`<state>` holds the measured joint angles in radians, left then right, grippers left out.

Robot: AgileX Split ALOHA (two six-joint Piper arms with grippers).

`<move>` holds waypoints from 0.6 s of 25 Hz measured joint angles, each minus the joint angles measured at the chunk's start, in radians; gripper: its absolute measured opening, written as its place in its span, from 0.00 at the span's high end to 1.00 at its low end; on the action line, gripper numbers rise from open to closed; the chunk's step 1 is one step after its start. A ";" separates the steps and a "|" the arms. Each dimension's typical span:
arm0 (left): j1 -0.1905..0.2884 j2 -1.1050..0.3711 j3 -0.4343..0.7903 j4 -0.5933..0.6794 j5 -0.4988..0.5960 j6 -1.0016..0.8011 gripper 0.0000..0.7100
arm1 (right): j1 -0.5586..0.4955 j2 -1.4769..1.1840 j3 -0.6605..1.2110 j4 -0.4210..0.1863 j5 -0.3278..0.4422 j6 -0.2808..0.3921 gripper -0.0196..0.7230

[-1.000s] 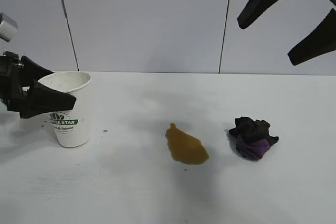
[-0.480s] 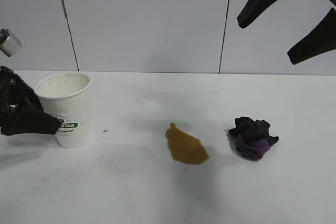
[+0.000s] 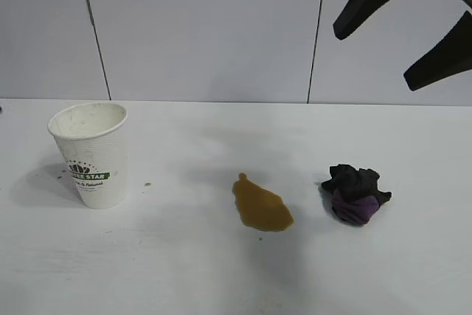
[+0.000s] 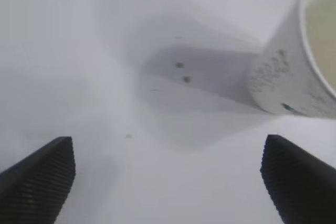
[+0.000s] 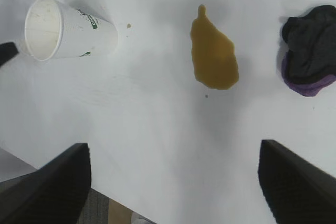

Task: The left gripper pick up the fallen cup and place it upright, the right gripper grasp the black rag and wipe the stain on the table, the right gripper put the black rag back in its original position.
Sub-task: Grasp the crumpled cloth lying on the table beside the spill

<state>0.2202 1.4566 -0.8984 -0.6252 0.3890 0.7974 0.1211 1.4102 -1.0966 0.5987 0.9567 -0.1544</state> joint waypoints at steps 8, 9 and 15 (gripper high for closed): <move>0.295 -0.518 0.001 0.020 -0.109 -0.329 0.02 | 0.000 0.000 0.000 0.000 0.001 0.000 0.16; 0.302 -0.589 0.001 0.020 -0.108 -0.331 0.02 | 0.000 0.000 0.000 0.000 0.001 0.000 0.16; 0.247 -0.954 0.001 -0.001 0.044 -0.334 0.02 | 0.000 0.000 0.000 -0.004 0.002 0.000 0.16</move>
<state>0.4673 0.5026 -0.8973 -0.6258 0.4325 0.4629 0.1211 1.4102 -1.0966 0.5948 0.9585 -0.1544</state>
